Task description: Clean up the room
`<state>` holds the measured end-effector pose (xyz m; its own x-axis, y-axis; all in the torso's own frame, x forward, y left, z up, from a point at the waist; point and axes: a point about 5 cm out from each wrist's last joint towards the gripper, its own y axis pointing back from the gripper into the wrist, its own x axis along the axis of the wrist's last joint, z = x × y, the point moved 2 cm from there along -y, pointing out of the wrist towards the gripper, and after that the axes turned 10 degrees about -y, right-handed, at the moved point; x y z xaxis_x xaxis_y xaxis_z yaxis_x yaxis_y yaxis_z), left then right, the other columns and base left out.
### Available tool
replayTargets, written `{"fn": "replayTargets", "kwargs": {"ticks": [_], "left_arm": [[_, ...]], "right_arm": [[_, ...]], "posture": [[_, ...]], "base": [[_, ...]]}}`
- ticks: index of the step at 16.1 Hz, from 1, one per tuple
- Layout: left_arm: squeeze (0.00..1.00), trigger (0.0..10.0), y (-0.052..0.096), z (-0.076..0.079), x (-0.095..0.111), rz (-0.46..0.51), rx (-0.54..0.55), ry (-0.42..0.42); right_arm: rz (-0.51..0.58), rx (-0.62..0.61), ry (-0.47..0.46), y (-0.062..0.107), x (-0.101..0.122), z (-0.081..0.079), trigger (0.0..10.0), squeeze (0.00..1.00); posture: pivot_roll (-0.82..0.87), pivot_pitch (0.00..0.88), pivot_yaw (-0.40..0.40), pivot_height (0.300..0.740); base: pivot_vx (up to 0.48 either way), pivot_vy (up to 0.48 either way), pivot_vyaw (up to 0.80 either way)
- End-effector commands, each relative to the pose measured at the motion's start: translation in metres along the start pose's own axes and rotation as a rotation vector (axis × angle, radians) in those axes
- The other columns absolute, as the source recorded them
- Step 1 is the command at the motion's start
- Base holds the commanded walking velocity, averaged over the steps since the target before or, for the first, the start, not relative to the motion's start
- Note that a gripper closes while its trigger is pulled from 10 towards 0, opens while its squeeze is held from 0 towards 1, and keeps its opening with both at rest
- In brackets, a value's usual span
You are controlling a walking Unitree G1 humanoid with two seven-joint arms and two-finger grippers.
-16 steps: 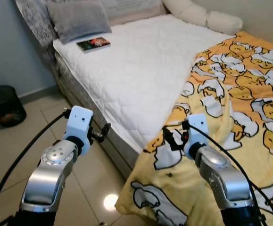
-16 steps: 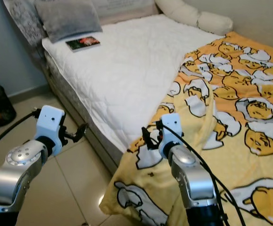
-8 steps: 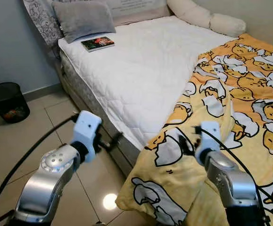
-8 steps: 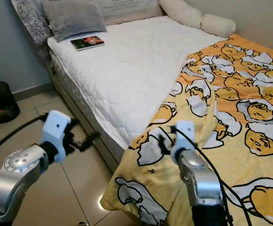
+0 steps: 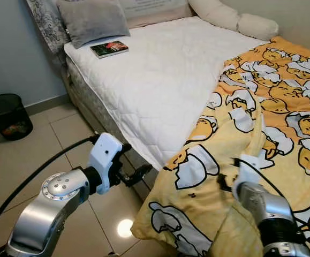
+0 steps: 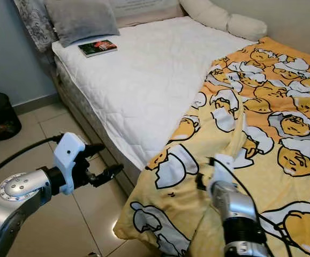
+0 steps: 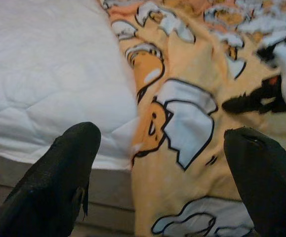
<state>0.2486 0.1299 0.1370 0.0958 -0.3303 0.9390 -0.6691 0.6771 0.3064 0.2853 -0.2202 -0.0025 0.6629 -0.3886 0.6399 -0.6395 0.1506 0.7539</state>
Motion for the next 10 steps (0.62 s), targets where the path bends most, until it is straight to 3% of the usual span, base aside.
{"fn": "replayTargets", "kwargs": {"ticks": [1,3,4,5,6,7,10], "left_arm": [[0.86,10.0,0.003,0.003,0.008,0.029,-0.038,0.002],[0.85,10.0,0.008,0.013,0.007,0.017,-0.118,0.017],[0.84,10.0,0.009,0.016,0.003,-0.007,-0.143,0.027],[0.84,10.0,0.010,0.017,0.002,-0.012,-0.150,0.034],[0.84,10.0,0.011,0.018,0.002,-0.012,-0.164,0.049],[0.85,10.0,0.013,0.020,0.004,-0.001,-0.184,0.078],[0.84,10.0,0.028,0.027,0.008,-0.008,-0.286,0.119]], "right_arm": [[0.009,-0.017,-0.049,0.000,0.006,0.007,10.0,0.00],[-0.028,0.014,-0.116,-0.002,0.004,0.006,10.0,0.00],[-0.067,0.054,-0.152,-0.003,0.001,0.001,4.9,0.00],[-0.084,0.067,-0.172,-0.004,0.000,0.000,2.5,0.00],[-0.094,0.077,-0.186,-0.004,0.000,-0.002,1.6,0.00],[-0.104,0.091,-0.209,-0.004,-0.001,-0.004,0.0,0.00],[-0.124,0.128,-0.269,-0.004,0.000,-0.010,0.0,0.00]], "posture": [[-0.07,0.000,-0.038,0.740],[-0.07,0.000,-0.042,0.740],[-0.07,0.000,-0.045,0.740],[-0.08,0.000,-0.044,0.740],[-0.08,0.000,-0.044,0.740],[-0.08,0.000,-0.043,0.740],[-0.09,0.000,-0.049,0.740]], "base": [[0.000,0.000,0.00],[0.000,0.000,0.00],[0.000,0.000,0.00],[0.000,0.000,0.00],[0.000,0.000,0.00],[0.000,0.000,0.00],[0.000,0.000,0.00]]}}
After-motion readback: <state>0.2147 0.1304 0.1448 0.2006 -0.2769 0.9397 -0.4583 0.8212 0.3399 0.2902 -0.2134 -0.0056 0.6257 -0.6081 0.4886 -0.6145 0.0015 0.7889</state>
